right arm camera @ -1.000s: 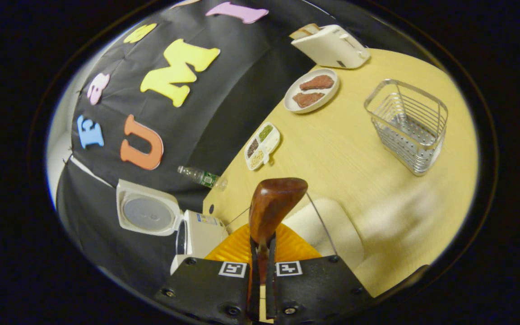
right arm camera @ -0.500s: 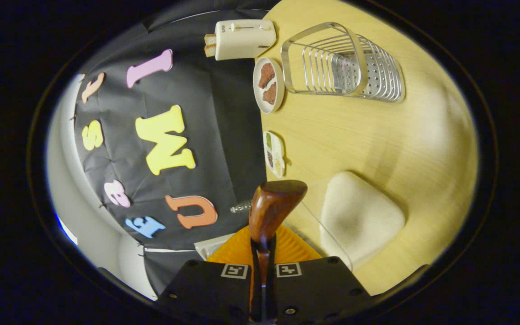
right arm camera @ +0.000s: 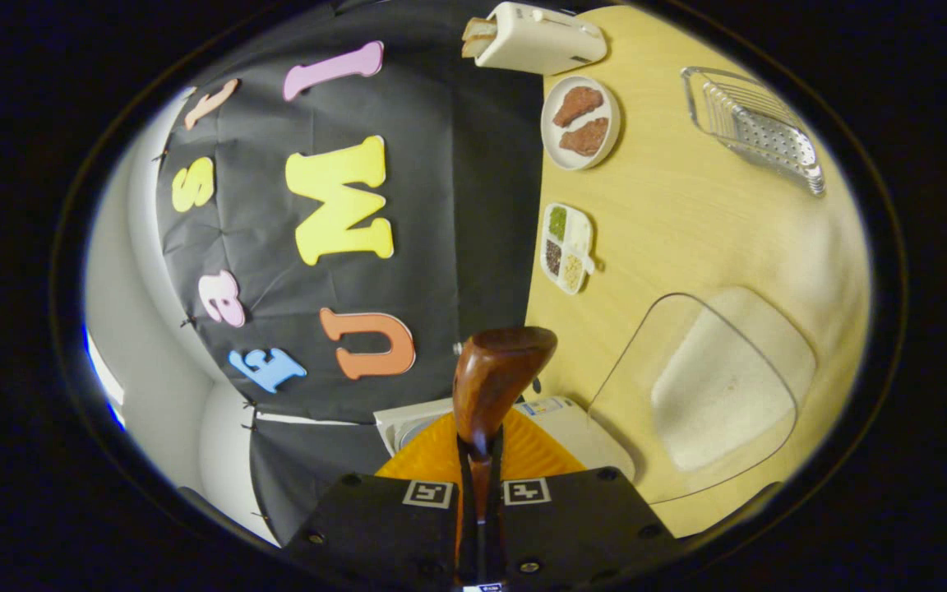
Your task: Close the left gripper, press the button to open the rice cooker; take a wooden spoon from the chopstick holder with the right hand, scoop a spoonful of rice and pour it into the rice cooker, then put the wooden spoon back into the chopstick holder.
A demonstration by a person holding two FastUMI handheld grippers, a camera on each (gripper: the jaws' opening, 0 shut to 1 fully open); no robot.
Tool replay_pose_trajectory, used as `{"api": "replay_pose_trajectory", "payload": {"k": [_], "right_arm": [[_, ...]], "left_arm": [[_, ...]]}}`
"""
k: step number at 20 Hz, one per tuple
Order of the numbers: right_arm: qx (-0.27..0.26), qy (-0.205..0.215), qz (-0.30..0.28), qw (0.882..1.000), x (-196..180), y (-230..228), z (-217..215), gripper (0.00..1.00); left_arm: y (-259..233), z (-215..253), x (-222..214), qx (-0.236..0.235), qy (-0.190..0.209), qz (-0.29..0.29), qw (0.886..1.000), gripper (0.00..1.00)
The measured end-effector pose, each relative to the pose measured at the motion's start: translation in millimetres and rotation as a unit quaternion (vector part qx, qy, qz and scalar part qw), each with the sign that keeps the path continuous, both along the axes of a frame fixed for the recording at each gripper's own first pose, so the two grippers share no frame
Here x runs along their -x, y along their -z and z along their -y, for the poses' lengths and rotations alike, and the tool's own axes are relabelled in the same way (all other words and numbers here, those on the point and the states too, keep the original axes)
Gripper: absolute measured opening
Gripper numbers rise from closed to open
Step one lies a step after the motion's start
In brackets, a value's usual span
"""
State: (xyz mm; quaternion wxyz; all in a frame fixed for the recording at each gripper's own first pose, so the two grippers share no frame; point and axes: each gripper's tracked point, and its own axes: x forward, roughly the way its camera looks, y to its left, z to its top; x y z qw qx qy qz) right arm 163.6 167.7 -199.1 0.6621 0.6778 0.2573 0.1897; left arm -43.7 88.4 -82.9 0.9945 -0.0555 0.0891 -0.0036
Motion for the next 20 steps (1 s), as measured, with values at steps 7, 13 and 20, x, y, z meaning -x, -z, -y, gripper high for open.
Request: {"api": "replay_pose_trajectory", "payload": {"k": [7,13,20], "right_arm": [[0.078,-0.082,0.043,0.993,-24,-43,-116,0.09],[0.195,-0.121,0.091,0.969,-51,-48,-197,0.06],[0.365,-0.143,0.146,0.908,-79,-38,-258,0.09]], "left_arm": [[-2,-29,12,0.017,-0.027,0.000,0.999,0.94],[3,-49,24,0.032,-0.041,-0.006,0.999,0.94],[5,-55,27,0.035,-0.042,0.000,0.998,0.94]]}}
